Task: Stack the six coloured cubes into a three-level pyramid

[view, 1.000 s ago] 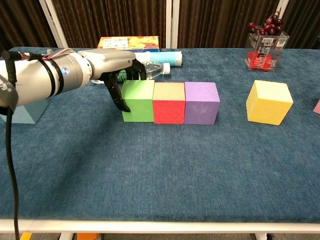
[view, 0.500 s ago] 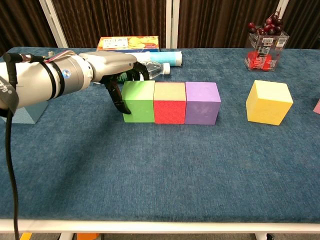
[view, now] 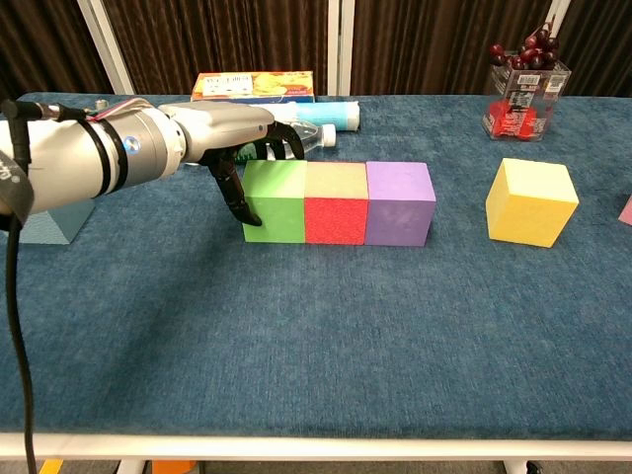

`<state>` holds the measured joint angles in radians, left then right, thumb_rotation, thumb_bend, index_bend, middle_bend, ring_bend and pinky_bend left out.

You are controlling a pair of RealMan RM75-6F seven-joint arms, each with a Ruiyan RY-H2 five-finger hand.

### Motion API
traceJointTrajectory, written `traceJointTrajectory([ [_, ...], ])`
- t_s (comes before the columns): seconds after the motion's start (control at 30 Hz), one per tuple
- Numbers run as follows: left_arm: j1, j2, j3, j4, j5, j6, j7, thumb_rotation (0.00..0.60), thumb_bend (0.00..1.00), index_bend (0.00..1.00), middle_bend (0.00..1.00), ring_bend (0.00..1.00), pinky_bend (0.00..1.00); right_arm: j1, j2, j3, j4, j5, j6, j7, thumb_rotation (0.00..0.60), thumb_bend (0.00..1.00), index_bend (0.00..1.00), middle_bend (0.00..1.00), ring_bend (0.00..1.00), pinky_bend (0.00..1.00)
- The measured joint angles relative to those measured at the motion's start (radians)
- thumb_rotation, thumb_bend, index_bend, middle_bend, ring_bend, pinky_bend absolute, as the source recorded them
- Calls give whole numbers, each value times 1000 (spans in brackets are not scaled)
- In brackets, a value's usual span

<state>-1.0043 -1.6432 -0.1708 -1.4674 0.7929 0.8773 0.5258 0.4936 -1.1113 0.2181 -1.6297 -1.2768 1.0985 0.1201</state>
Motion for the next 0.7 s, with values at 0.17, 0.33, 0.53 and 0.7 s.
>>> traceJointTrajectory([
  [0.17, 2, 21, 0, -28, 1, -3, -6, 600, 123, 166, 201, 171, 38, -4, 4, 2, -5, 2, 7, -2, 600, 220, 0, 95, 0, 0],
  [0.33, 29, 86, 3, -102, 38, 18, -38, 600, 123, 165, 200, 170, 37, -12, 12, -4, -8, -1, 9, 4, 600, 229, 0, 95, 0, 0],
  [0.53, 129, 233, 16, -205, 161, 104, -149, 600, 123, 166, 200, 171, 36, -32, 27, -27, -21, -5, 6, 4, 600, 239, 0, 138, 0, 0],
  [0.7, 250, 368, 46, -238, 288, 214, -256, 600, 123, 173, 204, 170, 34, -45, 42, -52, -43, -8, -3, -25, 600, 248, 0, 180, 0, 0],
])
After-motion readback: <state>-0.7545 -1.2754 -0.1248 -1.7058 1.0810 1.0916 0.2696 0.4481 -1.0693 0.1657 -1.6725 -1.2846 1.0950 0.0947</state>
